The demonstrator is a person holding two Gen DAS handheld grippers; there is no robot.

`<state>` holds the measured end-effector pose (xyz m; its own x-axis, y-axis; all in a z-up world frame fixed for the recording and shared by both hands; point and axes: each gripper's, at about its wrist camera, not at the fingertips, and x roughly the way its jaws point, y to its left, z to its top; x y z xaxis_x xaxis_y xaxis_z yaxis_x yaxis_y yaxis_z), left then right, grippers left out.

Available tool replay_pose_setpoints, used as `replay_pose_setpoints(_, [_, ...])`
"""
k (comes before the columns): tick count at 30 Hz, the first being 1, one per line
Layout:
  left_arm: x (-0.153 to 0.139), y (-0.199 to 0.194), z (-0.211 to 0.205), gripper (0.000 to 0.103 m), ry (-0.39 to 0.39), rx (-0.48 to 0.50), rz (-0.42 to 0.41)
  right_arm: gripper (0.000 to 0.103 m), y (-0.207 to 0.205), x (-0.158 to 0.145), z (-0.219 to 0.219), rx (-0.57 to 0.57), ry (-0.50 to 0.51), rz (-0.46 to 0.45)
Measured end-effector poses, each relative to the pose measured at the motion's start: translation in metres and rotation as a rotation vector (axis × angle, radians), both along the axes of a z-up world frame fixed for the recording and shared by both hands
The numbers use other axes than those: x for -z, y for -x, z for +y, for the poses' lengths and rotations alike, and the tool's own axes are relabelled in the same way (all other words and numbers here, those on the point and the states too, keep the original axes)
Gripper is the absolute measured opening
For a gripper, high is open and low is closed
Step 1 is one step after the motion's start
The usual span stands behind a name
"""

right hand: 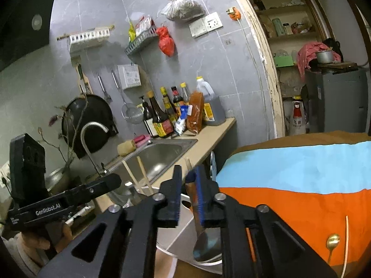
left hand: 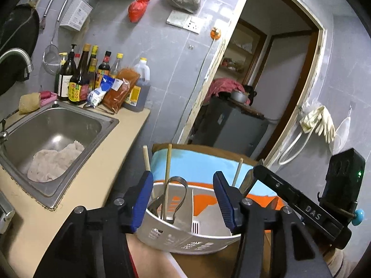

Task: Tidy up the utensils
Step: 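Lower the tongs and knife into the holder and open both tools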

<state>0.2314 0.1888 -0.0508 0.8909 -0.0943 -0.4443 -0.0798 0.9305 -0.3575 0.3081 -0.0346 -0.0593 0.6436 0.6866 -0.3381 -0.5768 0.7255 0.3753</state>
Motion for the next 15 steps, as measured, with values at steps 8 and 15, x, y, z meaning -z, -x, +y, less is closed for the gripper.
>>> replay_pose_setpoints(8, [-0.02,0.01,-0.007,0.083,-0.015,-0.036,-0.081,0.046,0.012,-0.025,-0.019,0.037,-0.05,-0.072])
replay_pose_setpoints(15, [-0.041,0.021,-0.041,0.103,-0.112,-0.073,-0.166,0.088,0.025,-0.052,-0.057,0.144,-0.047,-0.164])
